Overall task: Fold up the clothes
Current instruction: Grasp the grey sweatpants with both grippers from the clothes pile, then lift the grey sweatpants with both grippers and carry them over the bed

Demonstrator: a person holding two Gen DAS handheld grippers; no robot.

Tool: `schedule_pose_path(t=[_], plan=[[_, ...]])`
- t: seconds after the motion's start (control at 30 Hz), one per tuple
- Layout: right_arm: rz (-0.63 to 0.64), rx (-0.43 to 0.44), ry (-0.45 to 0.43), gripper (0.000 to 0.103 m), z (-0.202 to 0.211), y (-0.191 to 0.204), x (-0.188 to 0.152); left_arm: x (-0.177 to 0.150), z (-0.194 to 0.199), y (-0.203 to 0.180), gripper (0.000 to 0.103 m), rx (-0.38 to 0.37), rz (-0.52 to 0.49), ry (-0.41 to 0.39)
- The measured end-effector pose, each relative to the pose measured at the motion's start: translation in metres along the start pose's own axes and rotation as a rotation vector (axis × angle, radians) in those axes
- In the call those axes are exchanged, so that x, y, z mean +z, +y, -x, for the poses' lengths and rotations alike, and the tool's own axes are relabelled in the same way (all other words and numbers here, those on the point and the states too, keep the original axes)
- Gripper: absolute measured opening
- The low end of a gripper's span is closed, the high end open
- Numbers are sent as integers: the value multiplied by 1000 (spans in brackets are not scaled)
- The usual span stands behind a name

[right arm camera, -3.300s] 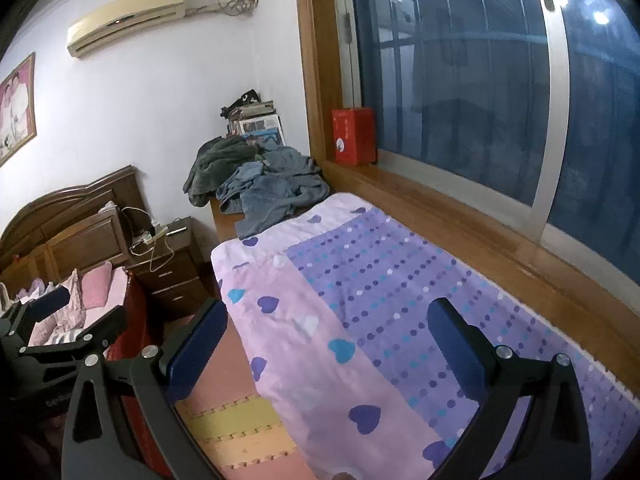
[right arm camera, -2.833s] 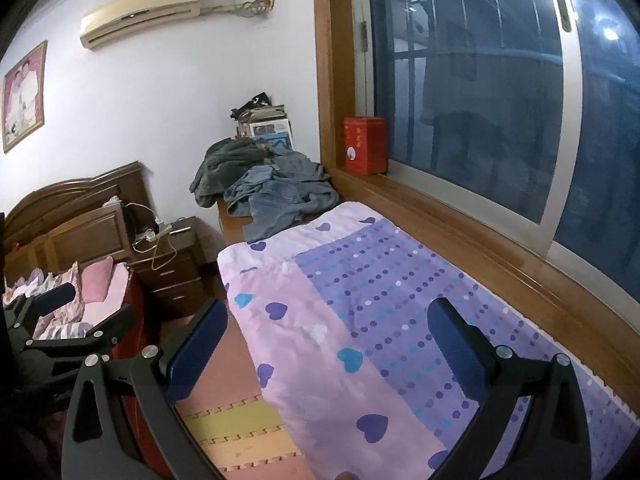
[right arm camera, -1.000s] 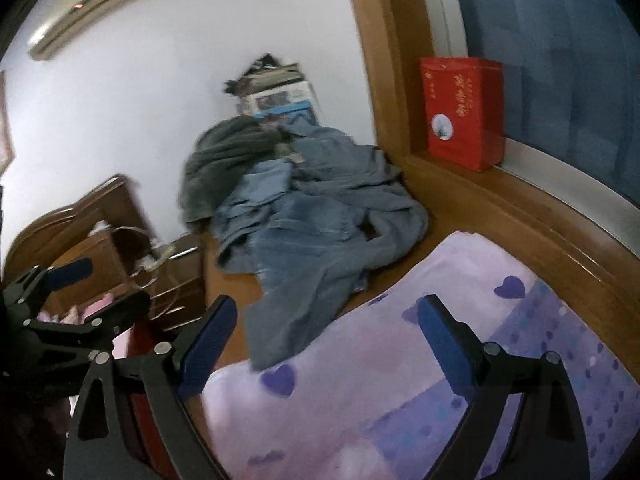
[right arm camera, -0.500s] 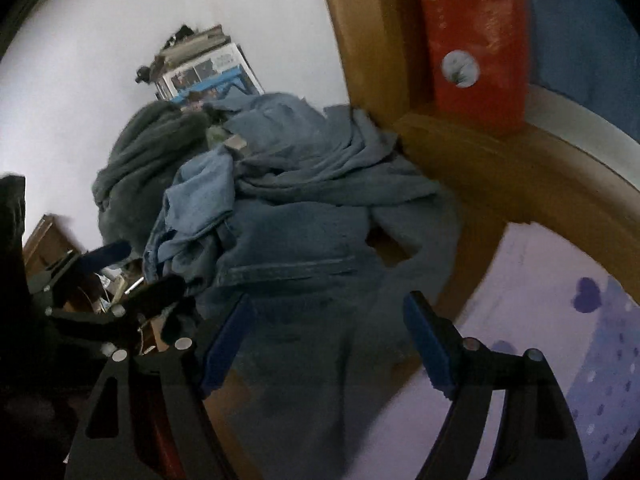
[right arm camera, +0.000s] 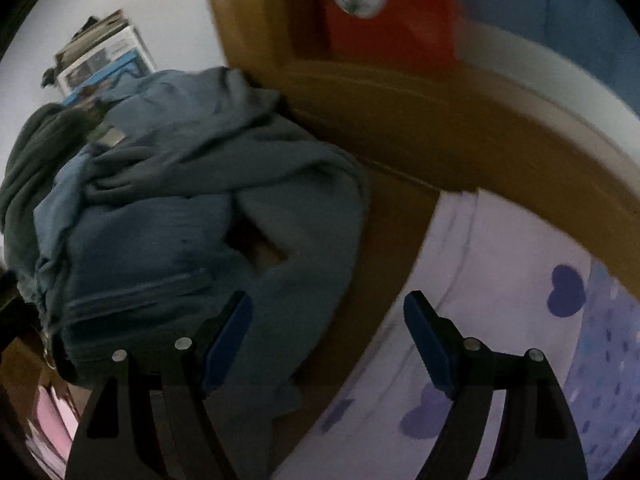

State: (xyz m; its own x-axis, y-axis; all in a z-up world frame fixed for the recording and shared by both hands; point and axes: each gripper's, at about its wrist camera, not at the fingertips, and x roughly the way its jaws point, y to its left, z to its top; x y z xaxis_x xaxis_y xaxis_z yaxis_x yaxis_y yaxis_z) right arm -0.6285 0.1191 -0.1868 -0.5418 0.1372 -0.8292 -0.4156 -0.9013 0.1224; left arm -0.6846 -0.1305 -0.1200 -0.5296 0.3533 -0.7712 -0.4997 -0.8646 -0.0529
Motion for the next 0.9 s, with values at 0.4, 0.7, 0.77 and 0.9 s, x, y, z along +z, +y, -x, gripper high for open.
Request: schedule_pose_path(t=[0.4,0.7,0.77,0.9], plan=[[-162,116,-43,8,14,-12,5,42,-10,-41,101,-115,-196,-28],[-288,-16,-396,7,160,-45,22,85,-55,-86,101,-164,-381,-20],[-317,-61,-448,7,184,-52,20,85,-61,-97,101,-192,-417,0],[-395,-152,-517,7,219,-68,6,72,-73,-122,63,-189,-540,31]])
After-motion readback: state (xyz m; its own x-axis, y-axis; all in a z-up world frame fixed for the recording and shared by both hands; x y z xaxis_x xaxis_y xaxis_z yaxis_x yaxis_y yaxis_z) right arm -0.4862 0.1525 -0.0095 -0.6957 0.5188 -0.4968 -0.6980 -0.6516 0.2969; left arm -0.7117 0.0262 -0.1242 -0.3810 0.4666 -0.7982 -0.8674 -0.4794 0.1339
